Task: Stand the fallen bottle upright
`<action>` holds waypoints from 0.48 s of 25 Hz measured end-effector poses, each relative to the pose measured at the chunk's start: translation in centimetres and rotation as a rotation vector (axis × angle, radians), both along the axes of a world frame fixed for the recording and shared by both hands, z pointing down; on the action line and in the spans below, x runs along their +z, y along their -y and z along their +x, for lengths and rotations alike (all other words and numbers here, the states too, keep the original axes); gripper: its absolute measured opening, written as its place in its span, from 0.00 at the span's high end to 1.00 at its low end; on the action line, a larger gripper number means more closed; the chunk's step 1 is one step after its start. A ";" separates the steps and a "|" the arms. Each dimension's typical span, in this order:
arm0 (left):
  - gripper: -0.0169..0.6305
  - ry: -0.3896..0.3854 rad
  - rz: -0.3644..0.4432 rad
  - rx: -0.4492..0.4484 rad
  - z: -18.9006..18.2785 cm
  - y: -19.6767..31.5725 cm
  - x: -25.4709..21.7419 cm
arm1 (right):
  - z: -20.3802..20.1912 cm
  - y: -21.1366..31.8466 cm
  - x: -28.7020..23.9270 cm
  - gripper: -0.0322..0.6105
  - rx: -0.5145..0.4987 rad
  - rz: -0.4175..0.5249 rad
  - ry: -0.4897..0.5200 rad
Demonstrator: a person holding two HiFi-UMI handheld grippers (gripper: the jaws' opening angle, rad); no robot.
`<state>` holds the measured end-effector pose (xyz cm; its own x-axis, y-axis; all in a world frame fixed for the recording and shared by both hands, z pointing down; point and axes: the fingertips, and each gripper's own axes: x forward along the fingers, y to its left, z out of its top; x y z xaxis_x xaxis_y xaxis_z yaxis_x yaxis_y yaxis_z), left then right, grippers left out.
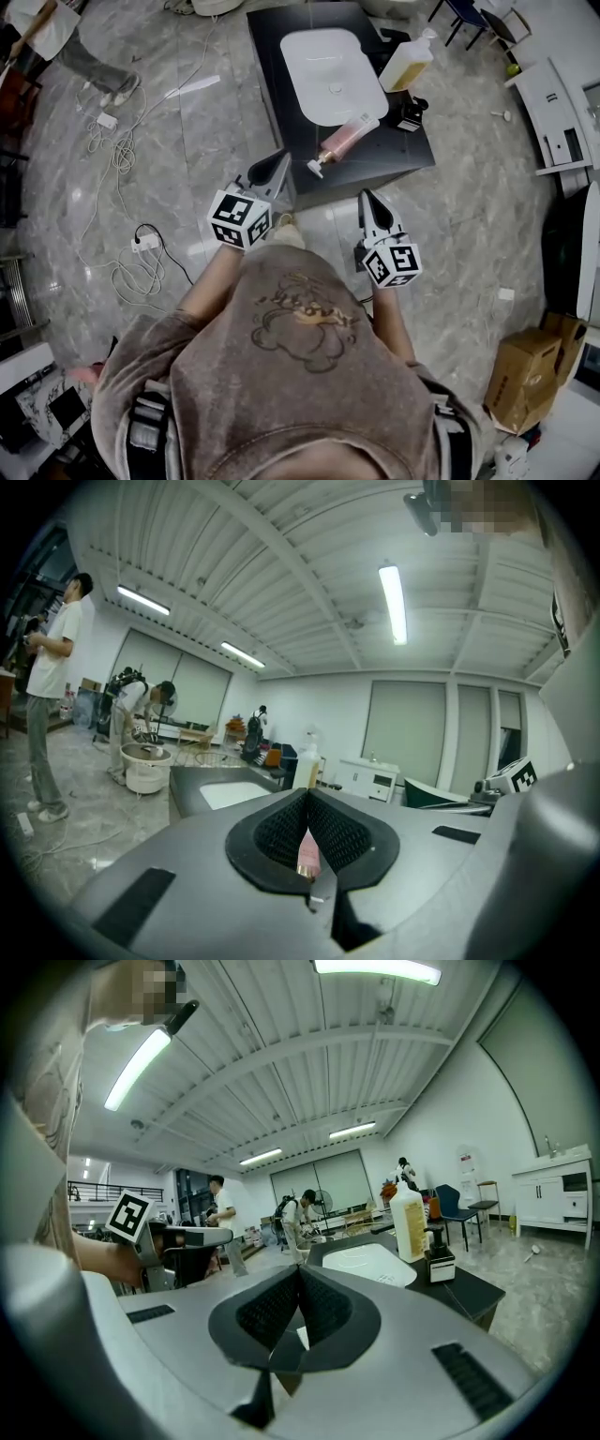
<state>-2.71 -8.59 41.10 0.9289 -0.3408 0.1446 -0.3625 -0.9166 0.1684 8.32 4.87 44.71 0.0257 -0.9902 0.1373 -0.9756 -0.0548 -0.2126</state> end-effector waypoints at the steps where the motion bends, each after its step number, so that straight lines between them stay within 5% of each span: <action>1: 0.95 0.000 -0.001 -0.001 0.4 0.9 0.0 | 0.5 1.0 -0.1 0.96 -0.001 0.002 -0.001; 12: 0.94 -0.011 0.000 0.012 5.2 8.7 -0.5 | 5.3 9.2 -1.7 0.96 -0.010 0.030 -0.018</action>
<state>2.49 -17.31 40.55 0.9346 -0.3296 0.1340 -0.3495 -0.9209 0.1725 13.60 -4.37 42.99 0.0182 -0.9941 0.1067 -0.9797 -0.0391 -0.1967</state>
